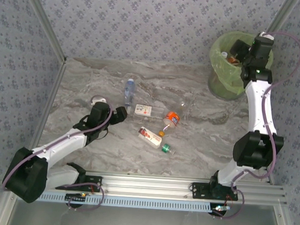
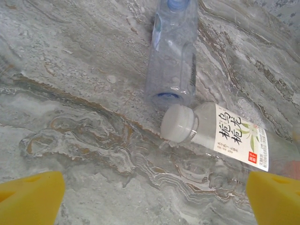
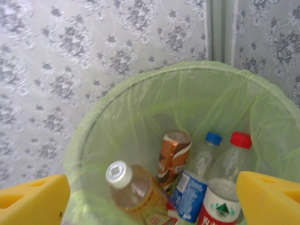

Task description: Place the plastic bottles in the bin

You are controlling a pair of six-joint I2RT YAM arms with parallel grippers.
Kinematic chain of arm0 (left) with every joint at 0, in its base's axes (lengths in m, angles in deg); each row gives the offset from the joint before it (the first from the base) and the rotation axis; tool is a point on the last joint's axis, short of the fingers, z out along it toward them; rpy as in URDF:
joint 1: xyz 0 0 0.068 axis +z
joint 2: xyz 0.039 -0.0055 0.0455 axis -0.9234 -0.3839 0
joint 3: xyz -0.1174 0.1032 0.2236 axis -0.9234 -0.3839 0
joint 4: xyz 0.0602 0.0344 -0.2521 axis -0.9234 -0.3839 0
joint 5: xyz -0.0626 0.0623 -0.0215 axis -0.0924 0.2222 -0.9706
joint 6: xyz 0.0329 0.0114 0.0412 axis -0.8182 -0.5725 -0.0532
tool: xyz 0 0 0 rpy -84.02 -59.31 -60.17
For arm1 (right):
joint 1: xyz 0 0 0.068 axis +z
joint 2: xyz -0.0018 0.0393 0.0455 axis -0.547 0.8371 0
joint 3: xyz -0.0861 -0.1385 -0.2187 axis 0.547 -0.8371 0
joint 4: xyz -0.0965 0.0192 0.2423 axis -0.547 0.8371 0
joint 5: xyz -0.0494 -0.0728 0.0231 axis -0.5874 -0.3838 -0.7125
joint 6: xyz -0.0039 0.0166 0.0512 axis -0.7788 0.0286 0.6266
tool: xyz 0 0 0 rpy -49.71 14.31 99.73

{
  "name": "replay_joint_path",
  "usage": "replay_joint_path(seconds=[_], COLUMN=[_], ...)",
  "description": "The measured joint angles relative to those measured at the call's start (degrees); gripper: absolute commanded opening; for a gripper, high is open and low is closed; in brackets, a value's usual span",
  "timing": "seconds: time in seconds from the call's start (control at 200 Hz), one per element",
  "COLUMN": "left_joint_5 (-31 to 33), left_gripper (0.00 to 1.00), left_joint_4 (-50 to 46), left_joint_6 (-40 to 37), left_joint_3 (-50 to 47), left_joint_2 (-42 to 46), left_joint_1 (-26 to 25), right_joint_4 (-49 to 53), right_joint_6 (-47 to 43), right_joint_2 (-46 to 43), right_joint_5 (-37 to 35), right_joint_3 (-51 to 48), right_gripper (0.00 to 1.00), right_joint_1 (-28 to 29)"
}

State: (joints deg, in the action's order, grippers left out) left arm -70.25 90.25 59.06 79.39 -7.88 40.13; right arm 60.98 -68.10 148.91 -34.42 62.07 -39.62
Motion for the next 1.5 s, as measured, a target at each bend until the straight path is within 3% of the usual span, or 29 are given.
replay_joint_path(seconds=[0.43,0.845,0.989,1.499], left_joint_5=[-1.66,-1.99,-3.02,-4.61], left_gripper=[0.99,0.99,0.99,0.98], left_joint_4=[-3.39,-13.88,-16.74,-25.90], left_joint_6=[0.66,1.53,1.20,-11.39], left_joint_3=[5.42,18.99,23.50,45.16], left_joint_2=[-5.05,-14.64,-19.58,-39.19], left_joint_1=[1.57,2.56,2.71,3.08], right_joint_4=[-0.28,0.50,0.70,1.11], right_joint_6=[-2.95,4.33,5.11,5.09], right_joint_2=[-18.23,-25.35,-26.05,-30.60], right_joint_5=[-0.15,2.03,3.06,1.20], right_joint_3=[-18.47,-32.85,-34.18,-34.71], right_gripper=[0.99,0.99,0.99,0.98], right_joint_1=[10.45,15.28,16.06,16.15])
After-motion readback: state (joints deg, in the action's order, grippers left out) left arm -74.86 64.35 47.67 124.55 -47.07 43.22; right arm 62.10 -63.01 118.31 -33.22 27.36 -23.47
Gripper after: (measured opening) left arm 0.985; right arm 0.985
